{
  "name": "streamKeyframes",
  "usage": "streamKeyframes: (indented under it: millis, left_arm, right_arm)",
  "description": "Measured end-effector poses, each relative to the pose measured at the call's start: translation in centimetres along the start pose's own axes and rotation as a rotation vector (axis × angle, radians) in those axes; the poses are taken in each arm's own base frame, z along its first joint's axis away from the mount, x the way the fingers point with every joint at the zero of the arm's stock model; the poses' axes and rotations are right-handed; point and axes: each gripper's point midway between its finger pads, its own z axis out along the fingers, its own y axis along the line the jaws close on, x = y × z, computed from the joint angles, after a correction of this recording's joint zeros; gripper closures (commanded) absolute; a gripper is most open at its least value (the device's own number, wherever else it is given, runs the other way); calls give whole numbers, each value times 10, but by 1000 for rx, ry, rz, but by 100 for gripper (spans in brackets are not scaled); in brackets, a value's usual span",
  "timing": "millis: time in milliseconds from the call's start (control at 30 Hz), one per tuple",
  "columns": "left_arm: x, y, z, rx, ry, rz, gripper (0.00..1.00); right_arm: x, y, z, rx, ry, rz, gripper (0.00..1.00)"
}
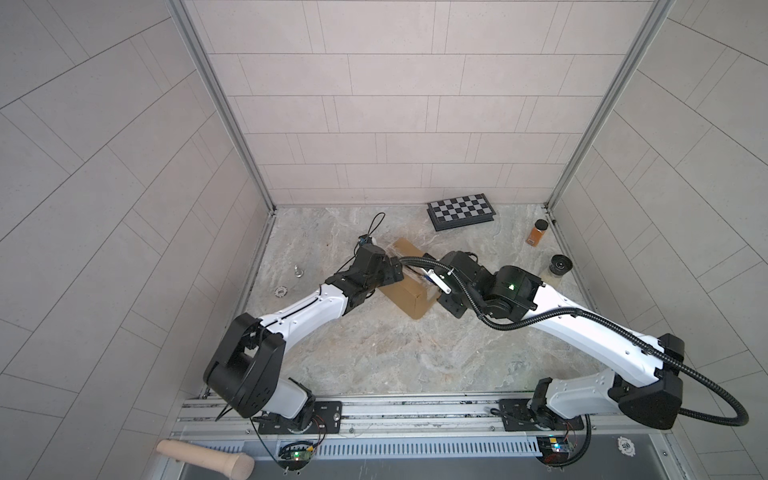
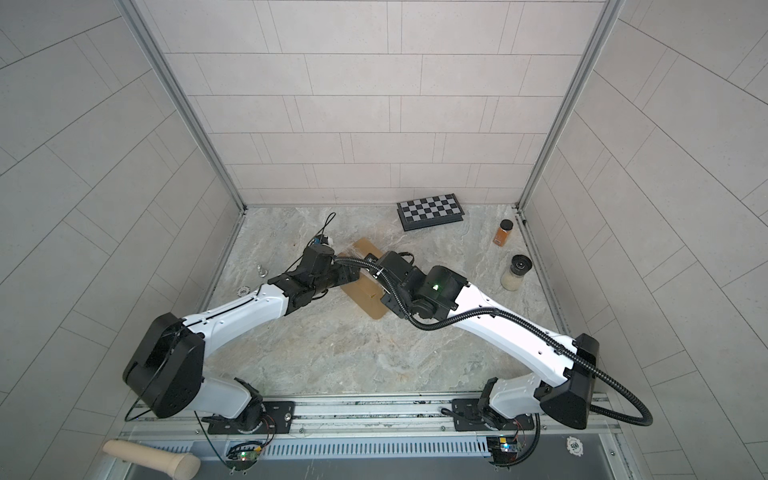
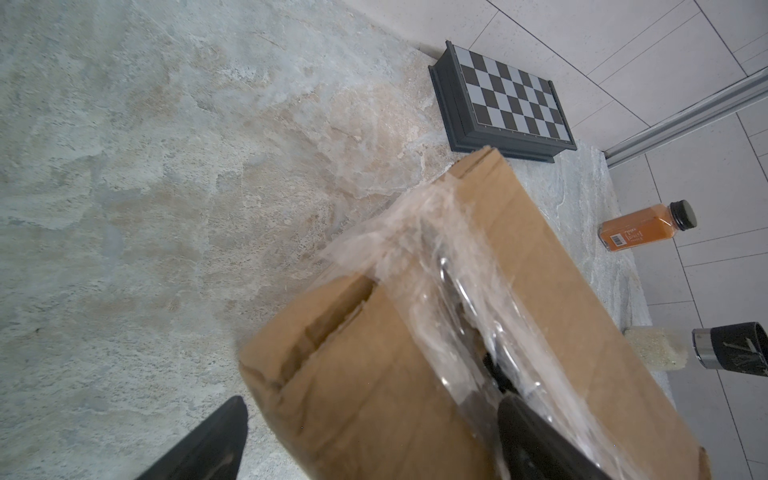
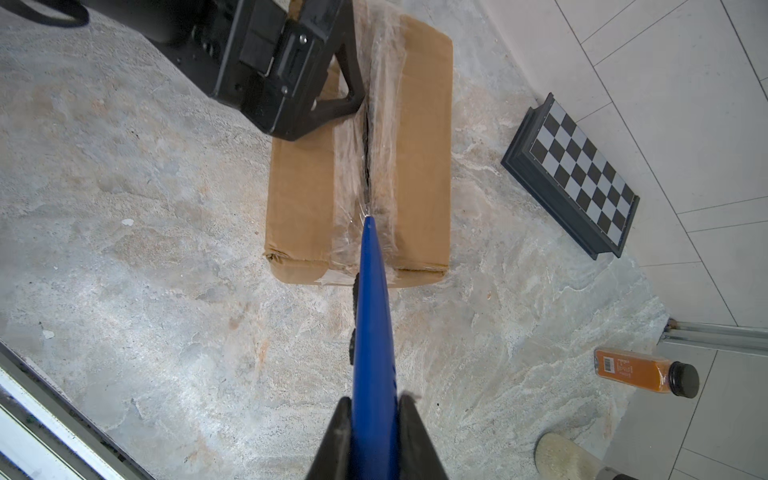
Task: Unpack the express box
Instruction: 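Continue slicing the seam toward the box's near edge with the right gripper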
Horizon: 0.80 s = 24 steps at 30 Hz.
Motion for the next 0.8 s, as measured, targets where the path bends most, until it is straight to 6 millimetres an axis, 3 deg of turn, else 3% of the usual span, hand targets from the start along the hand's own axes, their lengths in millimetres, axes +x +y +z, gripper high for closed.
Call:
streamKeyframes:
  millis: [233, 400, 800]
  left_arm:
    - [0, 1, 0, -3, -3, 0, 4]
    - [-2, 3, 0, -11, -9, -2, 4]
    - [-2, 4, 1, -2, -8, -14, 4]
  right_arm:
    - [-7, 5, 24, 15, 20, -2, 100]
    - [-9, 4, 25, 21, 18, 0, 100]
    - [9, -3, -7, -10, 13, 4, 100]
